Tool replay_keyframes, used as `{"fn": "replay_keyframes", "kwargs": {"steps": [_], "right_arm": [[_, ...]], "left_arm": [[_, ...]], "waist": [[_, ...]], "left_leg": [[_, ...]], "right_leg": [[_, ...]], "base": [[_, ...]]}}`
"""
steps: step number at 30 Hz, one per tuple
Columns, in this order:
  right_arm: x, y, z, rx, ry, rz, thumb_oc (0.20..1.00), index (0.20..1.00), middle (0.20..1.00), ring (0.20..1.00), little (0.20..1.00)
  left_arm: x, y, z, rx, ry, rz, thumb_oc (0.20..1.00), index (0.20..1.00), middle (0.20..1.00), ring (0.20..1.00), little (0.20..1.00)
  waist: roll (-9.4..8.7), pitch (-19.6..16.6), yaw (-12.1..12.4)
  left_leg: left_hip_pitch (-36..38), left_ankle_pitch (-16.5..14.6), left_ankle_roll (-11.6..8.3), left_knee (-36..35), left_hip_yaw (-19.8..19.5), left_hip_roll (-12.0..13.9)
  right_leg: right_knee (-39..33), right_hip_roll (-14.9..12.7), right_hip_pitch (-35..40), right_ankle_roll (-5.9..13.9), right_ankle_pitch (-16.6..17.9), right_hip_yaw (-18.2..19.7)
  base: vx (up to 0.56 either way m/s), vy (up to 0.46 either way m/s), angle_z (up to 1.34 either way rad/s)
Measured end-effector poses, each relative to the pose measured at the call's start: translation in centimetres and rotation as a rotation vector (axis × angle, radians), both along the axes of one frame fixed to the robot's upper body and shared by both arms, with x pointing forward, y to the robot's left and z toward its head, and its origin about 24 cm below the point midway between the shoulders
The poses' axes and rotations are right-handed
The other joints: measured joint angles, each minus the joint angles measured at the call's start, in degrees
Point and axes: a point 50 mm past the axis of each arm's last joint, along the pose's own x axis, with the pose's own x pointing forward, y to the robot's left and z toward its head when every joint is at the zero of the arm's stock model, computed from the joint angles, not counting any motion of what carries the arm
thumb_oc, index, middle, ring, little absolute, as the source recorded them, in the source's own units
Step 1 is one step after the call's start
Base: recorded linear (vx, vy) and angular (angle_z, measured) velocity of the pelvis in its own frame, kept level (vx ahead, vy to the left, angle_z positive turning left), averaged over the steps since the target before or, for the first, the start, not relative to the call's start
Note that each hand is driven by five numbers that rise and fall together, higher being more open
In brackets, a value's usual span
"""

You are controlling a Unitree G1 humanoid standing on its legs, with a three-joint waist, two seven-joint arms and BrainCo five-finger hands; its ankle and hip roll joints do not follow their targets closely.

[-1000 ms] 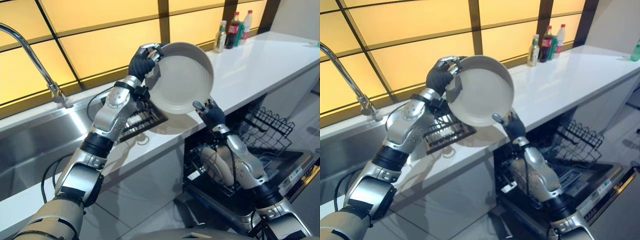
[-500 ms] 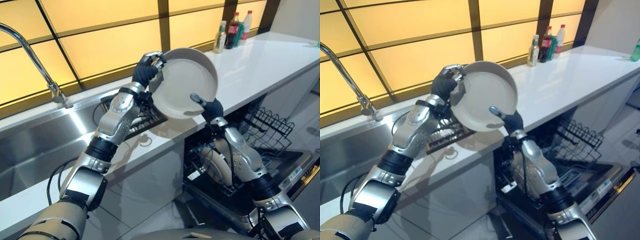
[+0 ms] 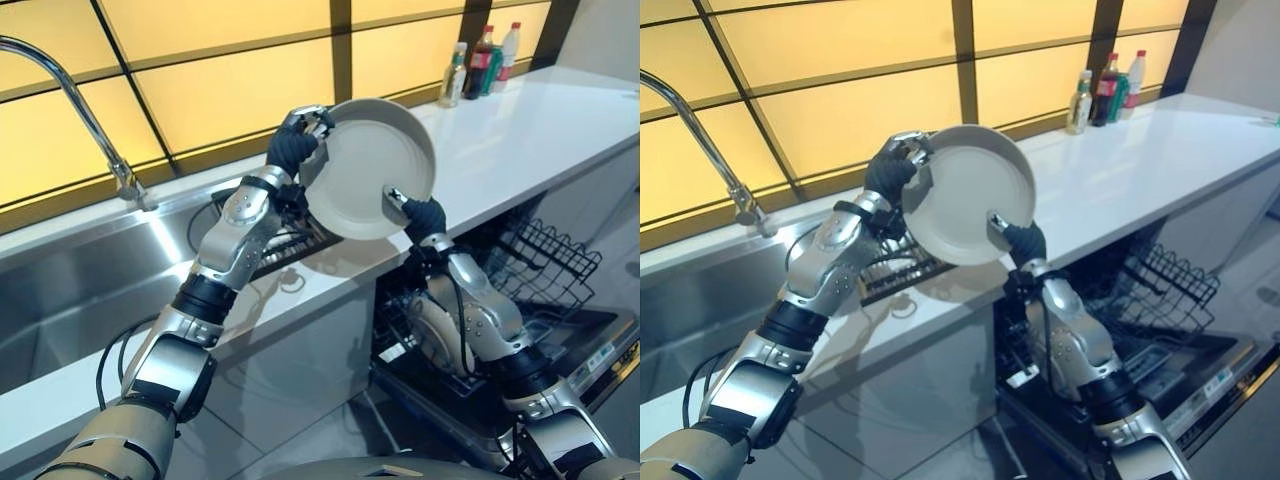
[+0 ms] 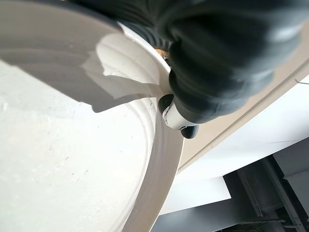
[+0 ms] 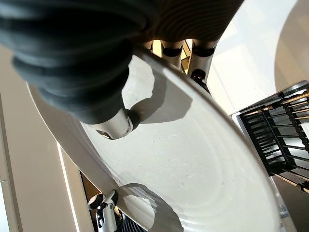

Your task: Pick up plates and place into dishwasher.

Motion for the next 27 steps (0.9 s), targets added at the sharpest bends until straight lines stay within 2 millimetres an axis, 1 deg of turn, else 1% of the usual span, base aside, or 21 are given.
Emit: {"fn": "replay_keyframes", "kwargs": {"steps": [9, 10, 11, 14, 16, 18, 21, 22, 23, 26, 27], "right_arm": [[0.1, -0.1, -0.3, 0.009, 0.003, 0.029, 0.2, 0.2, 0.2, 0.2, 0.2], [0.1, -0.1, -0.3, 0.008, 0.003, 0.032, 0.2, 0.2, 0.2, 0.2, 0.2], [0.1, -0.2, -0.4, 0.008, 0.001, 0.036, 0.2, 0.2, 0.2, 0.2, 0.2], [-0.1, -0.3, -0.8, 0.012, 0.002, 0.055, 0.2, 0.2, 0.2, 0.2, 0.2], [-0.4, -0.4, -1.1, 0.015, -0.003, 0.077, 0.2, 0.2, 0.2, 0.2, 0.2], [-0.7, -0.8, -1.4, 0.018, -0.014, 0.073, 0.2, 0.2, 0.2, 0.2, 0.2], [-1.2, -2.2, -1.6, 0.0, -0.044, 0.003, 0.2, 0.2, 0.2, 0.2, 0.2], [-1.3, -2.8, -1.5, -0.019, -0.065, -0.025, 0.2, 0.2, 0.2, 0.2, 0.2], [-1.5, -3.4, -1.5, -0.038, -0.086, -0.053, 0.2, 0.2, 0.2, 0.2, 0.2], [-2.2, -5.7, -1.5, -0.09, -0.122, -0.147, 0.2, 0.2, 0.2, 0.2, 0.2], [-2.4, -6.4, -1.5, -0.095, -0.123, -0.173, 0.2, 0.2, 0.2, 0.2, 0.2]], "left_arm": [[0.0, 0.0, -0.1, 0.0, 0.002, 0.001, 0.2, 0.2, 0.2, 0.2, 0.2], [0.0, 0.0, -0.1, -0.001, 0.003, 0.001, 0.589, 0.589, 0.589, 0.589, 0.589], [0.0, 0.0, -0.1, -0.001, 0.003, 0.002, 1.0, 1.0, 1.0, 1.0, 1.0], [-0.1, 0.0, -0.1, -0.003, -0.001, -0.001, 1.0, 1.0, 1.0, 1.0, 1.0], [-0.6, 0.1, -0.1, -0.021, -0.012, -0.012, 1.0, 1.0, 1.0, 1.0, 1.0], [-1.0, 0.3, -0.4, -0.051, -0.002, -0.036, 1.0, 1.0, 1.0, 1.0, 1.0], [-1.5, 0.2, -0.9, -0.125, 0.018, -0.069, 1.0, 1.0, 1.0, 1.0, 1.0], [-1.7, 0.3, -1.1, -0.145, 0.019, -0.074, 1.0, 1.0, 1.0, 1.0, 1.0], [-2.0, 0.2, -1.4, -0.154, 0.022, -0.081, 1.0, 1.0, 1.0, 1.0, 1.0], [-2.7, 0.0, -1.8, -0.172, 0.021, -0.101, 1.0, 1.0, 1.0, 1.0, 1.0], [-3.0, 0.0, -1.7, -0.174, 0.012, -0.107, 1.0, 1.0, 1.0, 1.0, 1.0]], "waist": [[-0.17, 0.1, -0.1], [-0.18, 0.1, -0.1], [-0.23, 0.1, -0.4], [-0.46, 0.3, -0.5], [-0.6, 0.4, -1.5], [-0.76, 0.5, -1.6], [-1.03, 0.7, -2.4], [-1.09, 0.8, -3.2], [-1.14, 0.8, -3.2], [-1.43, 1.2, -4.5], [-1.55, 1.5, -4.4]], "left_leg": [[0.0, 0.0, 0.01, 0.0, 0.1, -0.2], [0.0, 0.0, 0.01, 0.0, 0.1, -0.2], [0.0, 0.0, 0.01, 0.0, 0.3, -0.3], [0.0, 0.0, 0.04, 0.0, 0.8, -0.3], [-0.1, -0.1, 0.11, -0.1, 1.0, -0.3], [0.0, -0.1, 0.19, 0.0, 1.5, -0.3], [0.1, -0.3, 0.31, 0.0, 2.3, -0.4], [0.0, -0.3, 0.42, 0.0, 2.5, -0.6], [0.1, -0.4, 0.46, 0.0, 2.7, -0.6], [0.2, -0.5, 0.66, 0.0, 3.6, -1.2], [0.3, -0.6, 0.73, 0.0, 3.9, -1.0]], "right_leg": [[0.0, 0.0, 0.0, 0.04, 0.0, 0.1], [0.0, 0.0, -0.1, 0.05, 0.0, 0.2], [0.0, 0.0, -0.1, 0.06, 0.1, 0.3], [0.0, 0.1, -0.4, 0.19, 0.1, 0.7], [0.1, 0.1, -0.5, 0.28, 0.1, 0.9], [0.1, 0.1, -0.7, 0.37, 0.1, 1.2], [0.2, 0.1, -1.1, 0.52, 0.2, 2.0], [0.2, 0.1, -1.2, 0.69, 0.3, 2.3], [0.2, 0.0, -1.2, 0.71, 0.3, 2.4], [0.6, 0.0, -1.7, 0.95, 0.3, 3.3], [0.6, 0.0, -1.8, 1.09, 0.4, 3.7]], "base": [[-0.01, 0.005, 0.0], [-0.05, 0.028, -0.03], [-0.06, 0.033, -0.05], [-0.05, 0.028, -0.08], [-0.05, 0.027, -0.05], [-0.05, 0.034, -0.11], [-0.04, 0.049, -0.14], [-0.04, 0.056, -0.1], [-0.06, 0.05, -0.12], [-0.06, 0.075, -0.14], [-0.09, 0.066, -0.16]]}}
